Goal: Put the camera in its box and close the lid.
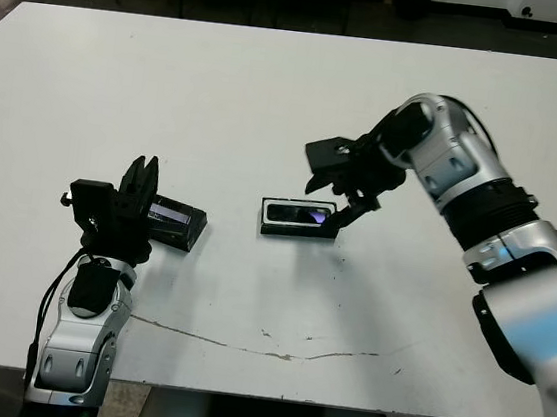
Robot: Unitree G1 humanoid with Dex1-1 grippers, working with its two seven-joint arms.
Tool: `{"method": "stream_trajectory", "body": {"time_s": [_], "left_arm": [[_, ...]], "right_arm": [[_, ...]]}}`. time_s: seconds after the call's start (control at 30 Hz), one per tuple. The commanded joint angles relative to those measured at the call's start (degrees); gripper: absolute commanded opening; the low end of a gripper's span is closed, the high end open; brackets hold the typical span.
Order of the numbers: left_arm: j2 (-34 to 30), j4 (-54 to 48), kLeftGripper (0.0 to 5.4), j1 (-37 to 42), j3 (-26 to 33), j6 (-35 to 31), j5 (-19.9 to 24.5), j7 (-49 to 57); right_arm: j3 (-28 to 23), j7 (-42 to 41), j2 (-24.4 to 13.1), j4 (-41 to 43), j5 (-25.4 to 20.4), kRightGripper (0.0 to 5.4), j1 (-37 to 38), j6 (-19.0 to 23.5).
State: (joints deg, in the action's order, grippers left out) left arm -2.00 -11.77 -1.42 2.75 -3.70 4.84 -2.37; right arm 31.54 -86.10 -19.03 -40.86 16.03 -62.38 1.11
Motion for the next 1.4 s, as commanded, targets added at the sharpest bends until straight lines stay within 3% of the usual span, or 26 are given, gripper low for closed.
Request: {"method": "stream_trajectory", "body": {"time_s": [0.03,0.2,0.3,0.4,0.57,0.6,0.73,0.83,1.0,1.27,1.4], "left_arm": [[-0.14,0.56,0.0,-0.9,-0.1,-0.52,-0.57,0.21],[0.04,0.29,0.0,-1.1,-0.23,-1.1,-0.38,0.22],[0.16,0.09,0.0,-1.24,-0.32,-1.16,-0.51,0.43],[0.01,0.33,0.0,-1.44,-0.32,-0.13,-0.93,0.49],[-0.32,-0.56,0.0,-2.37,0.26,0.14,-0.5,0.39],[-0.48,-0.88,0.0,-2.6,0.43,0.16,-0.4,0.29],[-1.73,-2.77,0.0,-3.48,1.2,0.3,-0.82,-0.07],[-4.69,-4.65,0.0,-3.74,2.65,-0.2,-0.28,-2.42],[-12.3,-7.53,0.0,-1.96,6.35,-3.18,1.53,-8.29],[-30.49,-7.62,0.0,2.66,10.62,-9.62,13.13,-30.33],[-36.04,-4.78,0.0,6.28,10.55,-11.16,15.28,-36.89]], "right_arm": [[-1.27,0.55,-1.33,1.89,-0.7,4.28,1.52,1.61],[-4.49,4.01,-3.1,5.96,-2.0,5.39,2.37,0.8],[-9.28,6.12,-4.15,7.1,-5.96,5.39,2.83,2.42],[-19.2,13.91,-5.04,14.23,-12.87,5.39,8.61,8.78],[-33.25,32.52,-3.98,36.81,-19.47,5.3,26.68,18.5],[-34.89,34.88,-3.9,39.74,-20.52,5.18,29.58,19.19],[-40.34,41.55,-3.69,46.81,-23.8,4.38,40.8,14.57],[-44.28,46.45,-1.01,52.58,-27.92,3.67,48.9,13.27],[-44.59,50.31,0.29,59.81,-32.13,2.52,57.11,13.59],[-42.02,52.15,-0.76,61.14,-34.2,0.66,59.02,13.13],[-41.35,51.77,-2.01,60.57,-35.19,0.02,58.05,14.34]]}}
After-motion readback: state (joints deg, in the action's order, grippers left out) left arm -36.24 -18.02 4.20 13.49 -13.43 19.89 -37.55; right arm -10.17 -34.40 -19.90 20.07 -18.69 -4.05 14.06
